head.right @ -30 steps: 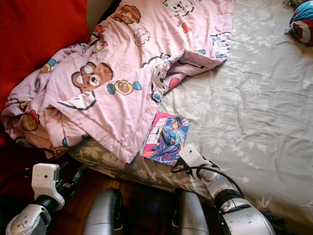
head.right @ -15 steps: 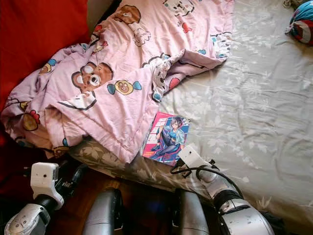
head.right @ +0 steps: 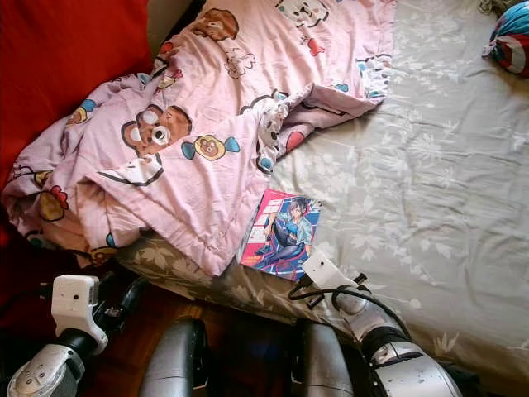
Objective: Clean up the room
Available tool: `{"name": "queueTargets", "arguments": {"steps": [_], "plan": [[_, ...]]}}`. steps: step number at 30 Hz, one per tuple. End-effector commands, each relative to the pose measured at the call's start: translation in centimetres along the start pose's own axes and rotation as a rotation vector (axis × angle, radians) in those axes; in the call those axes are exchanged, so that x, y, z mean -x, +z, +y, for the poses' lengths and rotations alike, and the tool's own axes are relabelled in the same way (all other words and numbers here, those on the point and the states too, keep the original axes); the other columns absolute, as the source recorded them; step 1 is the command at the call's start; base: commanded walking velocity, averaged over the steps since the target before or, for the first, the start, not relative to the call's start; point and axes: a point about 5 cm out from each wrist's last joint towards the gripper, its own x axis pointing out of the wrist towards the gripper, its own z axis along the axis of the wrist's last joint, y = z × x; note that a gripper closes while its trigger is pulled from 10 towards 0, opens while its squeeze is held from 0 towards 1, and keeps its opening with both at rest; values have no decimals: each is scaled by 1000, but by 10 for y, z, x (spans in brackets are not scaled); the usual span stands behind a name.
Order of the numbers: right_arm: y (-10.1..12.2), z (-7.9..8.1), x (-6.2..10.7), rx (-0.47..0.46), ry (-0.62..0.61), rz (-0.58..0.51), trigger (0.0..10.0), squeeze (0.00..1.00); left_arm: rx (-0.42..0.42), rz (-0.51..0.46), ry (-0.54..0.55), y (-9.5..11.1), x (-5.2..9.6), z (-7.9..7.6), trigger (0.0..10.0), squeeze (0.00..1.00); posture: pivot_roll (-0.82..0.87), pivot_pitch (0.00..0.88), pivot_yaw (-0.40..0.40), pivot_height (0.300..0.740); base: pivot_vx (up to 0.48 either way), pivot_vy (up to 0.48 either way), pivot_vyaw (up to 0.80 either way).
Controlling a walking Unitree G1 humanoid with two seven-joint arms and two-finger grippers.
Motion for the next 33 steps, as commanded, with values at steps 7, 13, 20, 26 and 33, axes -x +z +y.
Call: {"name": "queueTargets", "arguments": {"steps": [7,13,20,26,33], "plan": [[-11,-6,3,-327,-109,-43,0,0,-12,-12,75,-2,-14,12,10000,0,182,243,-2,633,0,0,0],[-17,-13,8,-524,-181,-141,0,0,-37,-27,148,2,-28,23,10000,0,151,195,-13,633,0,0,0],[-24,-19,18,-723,-271,-318,0,0,-65,-29,242,0,-34,42,10000,0,101,148,-26,633,0,0,0],[-27,-19,32,-807,-339,-459,10000,0,-25,-53,187,1,-47,35,10000,0,63,105,-35,633,0,0,0],[-24,-17,37,-839,-338,-513,10000,0,43,-48,160,-10,-48,23,10000,0,47,86,-46,633,0,0,0]]}}
